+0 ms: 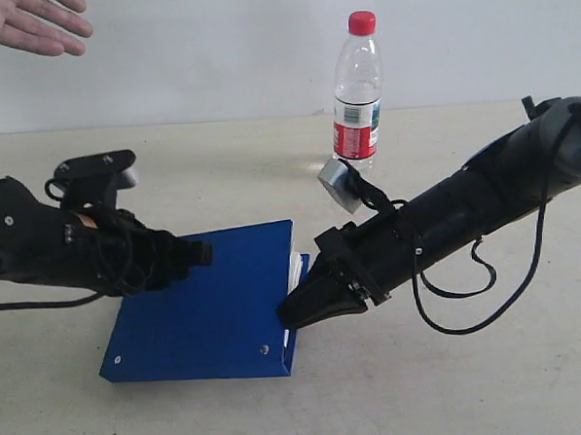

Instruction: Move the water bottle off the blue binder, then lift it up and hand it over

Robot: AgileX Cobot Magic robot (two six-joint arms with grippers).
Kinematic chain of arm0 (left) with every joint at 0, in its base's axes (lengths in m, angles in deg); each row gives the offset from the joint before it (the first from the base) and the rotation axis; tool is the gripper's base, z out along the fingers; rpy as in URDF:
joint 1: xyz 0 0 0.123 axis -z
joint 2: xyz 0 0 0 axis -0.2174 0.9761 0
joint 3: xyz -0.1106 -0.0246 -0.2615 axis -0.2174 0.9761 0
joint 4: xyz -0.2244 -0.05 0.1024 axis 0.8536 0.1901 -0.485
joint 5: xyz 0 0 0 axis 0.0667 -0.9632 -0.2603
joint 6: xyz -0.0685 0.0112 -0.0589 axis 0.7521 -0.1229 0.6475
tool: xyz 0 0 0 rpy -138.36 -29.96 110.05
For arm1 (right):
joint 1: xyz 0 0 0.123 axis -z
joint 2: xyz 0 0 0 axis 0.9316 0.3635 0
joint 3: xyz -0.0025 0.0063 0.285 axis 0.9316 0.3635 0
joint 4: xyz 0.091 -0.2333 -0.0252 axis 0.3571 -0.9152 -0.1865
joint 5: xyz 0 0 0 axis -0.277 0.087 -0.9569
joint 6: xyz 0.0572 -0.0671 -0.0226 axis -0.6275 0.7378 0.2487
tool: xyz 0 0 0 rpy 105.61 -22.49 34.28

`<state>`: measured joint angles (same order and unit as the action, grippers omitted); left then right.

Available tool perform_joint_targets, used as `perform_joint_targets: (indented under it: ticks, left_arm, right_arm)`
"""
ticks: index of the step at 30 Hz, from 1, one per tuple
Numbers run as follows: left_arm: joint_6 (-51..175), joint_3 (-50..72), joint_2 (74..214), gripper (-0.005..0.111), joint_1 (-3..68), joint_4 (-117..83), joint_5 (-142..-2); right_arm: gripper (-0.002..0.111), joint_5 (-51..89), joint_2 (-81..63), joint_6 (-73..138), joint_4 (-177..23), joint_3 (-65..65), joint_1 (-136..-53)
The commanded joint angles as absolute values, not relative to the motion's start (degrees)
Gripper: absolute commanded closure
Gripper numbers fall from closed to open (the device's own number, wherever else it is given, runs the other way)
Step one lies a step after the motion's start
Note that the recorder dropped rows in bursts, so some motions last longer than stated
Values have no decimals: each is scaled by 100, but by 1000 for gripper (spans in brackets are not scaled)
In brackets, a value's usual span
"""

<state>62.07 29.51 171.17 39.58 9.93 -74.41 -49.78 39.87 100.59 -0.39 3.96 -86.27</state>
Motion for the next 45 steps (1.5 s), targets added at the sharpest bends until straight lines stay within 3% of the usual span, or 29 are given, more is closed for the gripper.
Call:
perform_joint_targets:
  ticks: [1,4,10,13,19,25,34,45]
  left_arm:
    - [6171,2923,16610,75,3658,1077,-7265]
    - [6116,2923,16428,69,3546,979,-7667]
    - [5644,2923,16402,37,3582,842,-8503]
    - [4065,2958,16412,38,3866,918,-9479]
    - [2149,3003,16401,41,4783,1968,-9291]
    - [2053,3042,16401,41,5264,1624,-8635]
    - [2060,3395,16541,41,5655,1170,-8709]
    - [2445,3817,16679,41,5900,926,-6132]
  right_arm:
    - [108,-5101,3897,10157,165,379,-8634]
    - [108,-5101,3897,10157,458,379,-8634]
    - [108,-5101,3897,10183,674,379,-8634]
    - [108,-5101,3897,10183,803,379,-8634]
    - [108,-5101,3897,10191,967,379,-8634]
    - [108,-5101,3897,10191,967,379,-8634]
    - [108,-5041,3897,10170,991,379,-8634]
    - [108,-5101,3897,10170,1014,379,-8634]
